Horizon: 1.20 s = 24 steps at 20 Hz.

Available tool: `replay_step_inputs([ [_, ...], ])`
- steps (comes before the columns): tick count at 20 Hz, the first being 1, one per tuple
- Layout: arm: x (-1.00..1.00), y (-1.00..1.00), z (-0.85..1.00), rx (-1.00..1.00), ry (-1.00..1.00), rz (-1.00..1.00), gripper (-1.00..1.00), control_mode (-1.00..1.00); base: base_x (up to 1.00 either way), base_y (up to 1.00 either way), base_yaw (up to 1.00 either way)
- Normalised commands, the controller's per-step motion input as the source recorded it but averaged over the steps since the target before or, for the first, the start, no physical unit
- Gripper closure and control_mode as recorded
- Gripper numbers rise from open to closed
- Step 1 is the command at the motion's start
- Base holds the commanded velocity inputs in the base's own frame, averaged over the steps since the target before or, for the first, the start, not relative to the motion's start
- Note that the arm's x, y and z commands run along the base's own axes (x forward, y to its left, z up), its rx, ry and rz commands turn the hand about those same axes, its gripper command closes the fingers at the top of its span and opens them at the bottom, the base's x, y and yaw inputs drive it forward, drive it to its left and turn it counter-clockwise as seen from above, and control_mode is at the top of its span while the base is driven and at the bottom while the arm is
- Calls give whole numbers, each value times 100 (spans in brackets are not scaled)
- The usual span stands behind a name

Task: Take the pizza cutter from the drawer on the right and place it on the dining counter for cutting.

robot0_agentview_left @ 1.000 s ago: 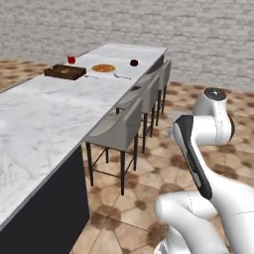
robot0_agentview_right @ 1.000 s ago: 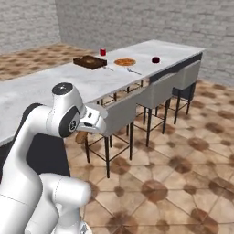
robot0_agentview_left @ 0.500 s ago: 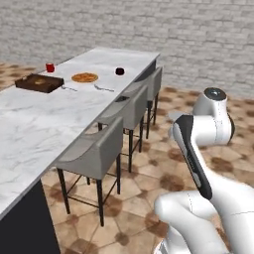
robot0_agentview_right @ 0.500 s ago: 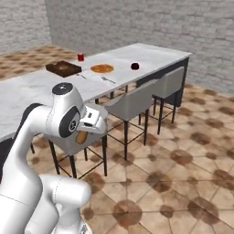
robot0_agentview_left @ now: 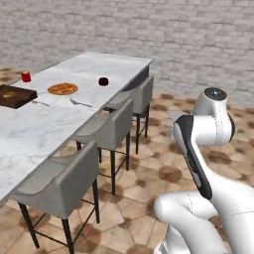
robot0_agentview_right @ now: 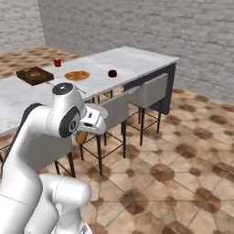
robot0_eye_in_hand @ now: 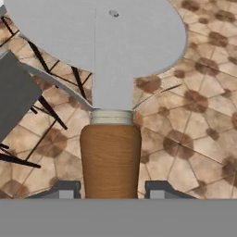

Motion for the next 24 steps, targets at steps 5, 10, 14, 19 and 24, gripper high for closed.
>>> replay_step_inputs([
  [5, 0, 0, 0, 0, 0, 0, 100, 100, 69, -88, 26],
  [10, 0, 0, 0, 0, 0, 0, 100, 100, 70, -81, 43],
  [14, 0, 0, 0, 0, 0, 0, 100, 100, 73, -85, 47],
  [19, 0, 0, 0, 0, 0, 0, 100, 100, 68, -87, 47],
  [24, 0, 0, 0, 0, 0, 0, 100, 100, 62, -74, 47],
])
